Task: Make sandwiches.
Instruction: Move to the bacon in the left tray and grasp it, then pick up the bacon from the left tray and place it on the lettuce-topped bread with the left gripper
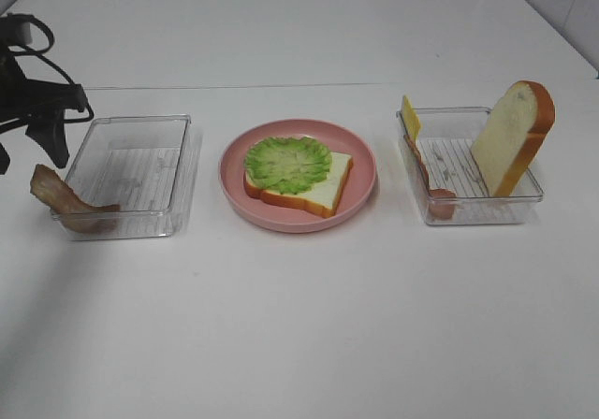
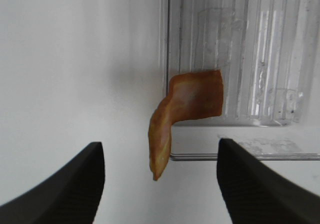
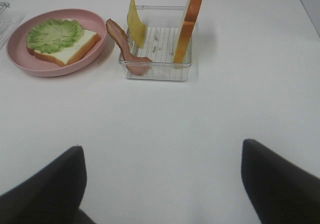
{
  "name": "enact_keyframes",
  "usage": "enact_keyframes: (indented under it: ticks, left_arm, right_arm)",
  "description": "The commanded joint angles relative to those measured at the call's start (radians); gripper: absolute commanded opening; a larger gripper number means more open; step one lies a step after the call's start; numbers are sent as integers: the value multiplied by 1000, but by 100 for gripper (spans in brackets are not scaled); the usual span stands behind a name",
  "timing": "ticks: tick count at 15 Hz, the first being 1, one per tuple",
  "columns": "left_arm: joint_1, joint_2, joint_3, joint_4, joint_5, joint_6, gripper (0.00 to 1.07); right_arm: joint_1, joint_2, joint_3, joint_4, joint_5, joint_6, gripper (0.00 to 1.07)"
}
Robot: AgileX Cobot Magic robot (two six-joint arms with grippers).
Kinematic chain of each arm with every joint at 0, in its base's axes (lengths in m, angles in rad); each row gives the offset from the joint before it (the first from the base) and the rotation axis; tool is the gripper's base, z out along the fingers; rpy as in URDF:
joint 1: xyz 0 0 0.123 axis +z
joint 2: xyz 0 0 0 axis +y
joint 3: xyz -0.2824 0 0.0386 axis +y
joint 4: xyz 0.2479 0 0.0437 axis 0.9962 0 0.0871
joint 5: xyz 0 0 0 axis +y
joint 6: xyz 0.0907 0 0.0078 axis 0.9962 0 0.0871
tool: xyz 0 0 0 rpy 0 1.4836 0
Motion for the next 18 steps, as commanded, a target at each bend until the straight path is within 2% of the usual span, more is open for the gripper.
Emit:
enact_keyframes:
  ticks: [1, 3, 6, 14, 18]
  left_arm:
    - [-6, 49, 6, -9, -22, -3, 62]
    - [-12, 72, 6, -11, -40, -3, 61]
    - [-34, 84, 6, -5, -64, 2, 53]
    - [-34, 87, 6, 5, -78, 15, 1]
    - [-34, 83, 6, -1, -78, 38, 0]
  right_arm:
    - [0, -6, 3, -3, -10, -2, 80]
    - [0, -6, 3, -3, -10, -2, 80]
    - [0, -6, 3, -3, -10, -2, 80]
    - [0, -6, 3, -1, -10, -2, 80]
    - [0, -6, 3, -1, -10, -2, 80]
